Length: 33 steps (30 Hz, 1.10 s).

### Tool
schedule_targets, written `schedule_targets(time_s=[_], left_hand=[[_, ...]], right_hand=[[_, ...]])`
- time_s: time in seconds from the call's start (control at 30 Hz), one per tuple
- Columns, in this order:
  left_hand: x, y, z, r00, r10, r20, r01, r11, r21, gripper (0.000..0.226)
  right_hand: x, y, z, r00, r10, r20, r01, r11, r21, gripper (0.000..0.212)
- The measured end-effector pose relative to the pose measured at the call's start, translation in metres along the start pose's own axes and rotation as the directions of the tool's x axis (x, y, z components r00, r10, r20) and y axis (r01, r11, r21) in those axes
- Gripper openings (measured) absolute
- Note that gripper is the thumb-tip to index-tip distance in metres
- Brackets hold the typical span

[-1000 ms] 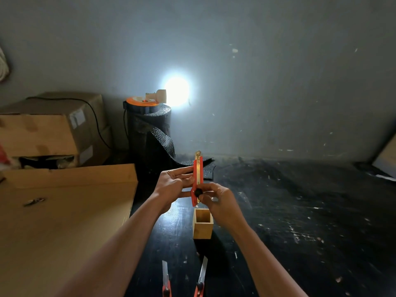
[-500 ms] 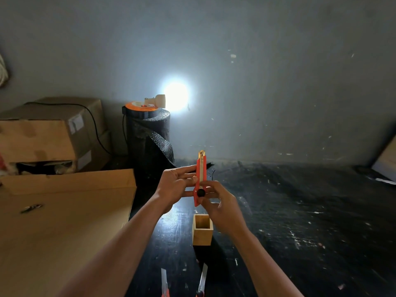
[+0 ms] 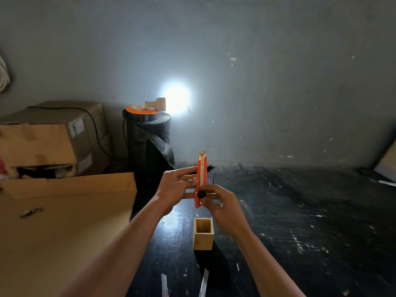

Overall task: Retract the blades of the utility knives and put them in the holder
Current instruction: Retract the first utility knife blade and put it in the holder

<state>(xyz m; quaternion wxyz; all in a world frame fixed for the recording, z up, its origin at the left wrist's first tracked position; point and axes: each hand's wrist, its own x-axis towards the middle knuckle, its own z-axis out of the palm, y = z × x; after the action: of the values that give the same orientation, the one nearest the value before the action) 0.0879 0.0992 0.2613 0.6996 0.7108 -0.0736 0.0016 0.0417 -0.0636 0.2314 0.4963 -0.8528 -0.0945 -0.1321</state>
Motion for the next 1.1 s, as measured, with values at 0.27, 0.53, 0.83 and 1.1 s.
schedule_targets(time_s=[0.27,0.53,0.83,1.1], left_hand=[[-0.002,-0.001,0.0,1.0,0.0,-0.008,0.0,1.0,0.016,0.034],[-0.001,-0.001,-0.001,1.0,-0.001,-0.014,0.001,1.0,-0.003,0.034],[-0.004,-0.011,0.003,1.0,0.011,0.021,-0.012,1.0,0.005,0.031],[0.004,-0.03,0.007,0.997,-0.04,0.066,0.042,0.999,-0.032,0.033]], right_hand=[[0.004,0.004,0.005,1.0,0.026,-0.007,-0.026,1.0,0.013,0.021],[0.008,0.005,0.001,0.998,-0.03,0.053,0.032,0.999,-0.037,0.023],[0.006,0.024,0.012,0.999,-0.014,0.051,0.015,1.0,-0.02,0.027],[0.035,0.035,0.003,0.997,0.049,-0.054,-0.041,0.99,0.135,0.029]])
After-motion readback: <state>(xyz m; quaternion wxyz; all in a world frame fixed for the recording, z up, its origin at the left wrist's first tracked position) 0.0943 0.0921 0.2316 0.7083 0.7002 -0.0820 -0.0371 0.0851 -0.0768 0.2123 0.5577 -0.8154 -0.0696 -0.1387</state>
